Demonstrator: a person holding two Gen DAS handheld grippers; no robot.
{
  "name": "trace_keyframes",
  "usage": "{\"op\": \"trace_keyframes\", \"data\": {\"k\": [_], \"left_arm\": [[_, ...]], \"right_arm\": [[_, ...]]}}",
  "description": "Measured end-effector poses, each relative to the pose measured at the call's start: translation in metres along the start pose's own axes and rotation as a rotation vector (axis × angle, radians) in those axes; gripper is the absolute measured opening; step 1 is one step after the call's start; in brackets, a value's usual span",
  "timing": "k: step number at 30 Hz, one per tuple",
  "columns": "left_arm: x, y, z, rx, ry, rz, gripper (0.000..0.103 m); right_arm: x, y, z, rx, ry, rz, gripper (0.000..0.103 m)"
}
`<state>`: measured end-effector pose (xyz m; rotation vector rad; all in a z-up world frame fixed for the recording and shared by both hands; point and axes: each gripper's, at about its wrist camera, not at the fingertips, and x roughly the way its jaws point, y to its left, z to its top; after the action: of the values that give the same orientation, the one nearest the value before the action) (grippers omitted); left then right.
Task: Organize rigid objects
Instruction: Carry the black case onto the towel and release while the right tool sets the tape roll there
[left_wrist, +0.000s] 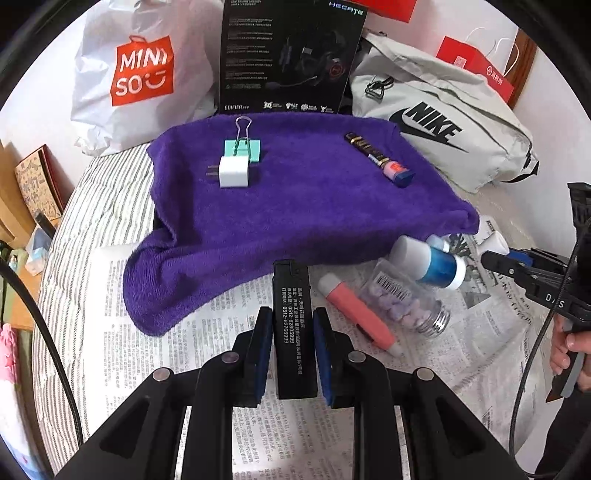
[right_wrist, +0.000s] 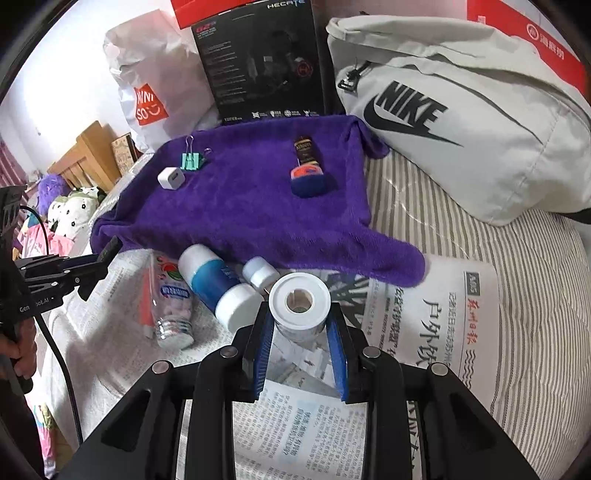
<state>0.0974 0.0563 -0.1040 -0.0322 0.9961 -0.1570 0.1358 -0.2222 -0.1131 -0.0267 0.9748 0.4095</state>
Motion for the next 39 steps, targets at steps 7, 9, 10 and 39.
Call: {"op": "trace_keyframes", "data": {"k": [7,9,10,39], "left_arm": [[-0.009,0.004,0.015,0.005,-0.026,0.0,0.021],[-0.01,0.006,0.021,0.004,-0.031,0.003,0.021],[-0.01,0.007,0.024,0.005,-0.033,0.008,0.021],[0.053,0.045,0.082,-0.032,0.042,0.032,0.021]], "right_arm": [[-0.004,0.004,0.02,-0.025,-0.023,0.014,0.029],[-0.003,0.003,0.029,-0.028,-0.028,0.015,0.029],[-0.002,0.003,0.032,-0.029,-0.03,0.016,0.029],[0.082,-0.009,0.089,-0.09,0.086,-0.009,0.029]]}}
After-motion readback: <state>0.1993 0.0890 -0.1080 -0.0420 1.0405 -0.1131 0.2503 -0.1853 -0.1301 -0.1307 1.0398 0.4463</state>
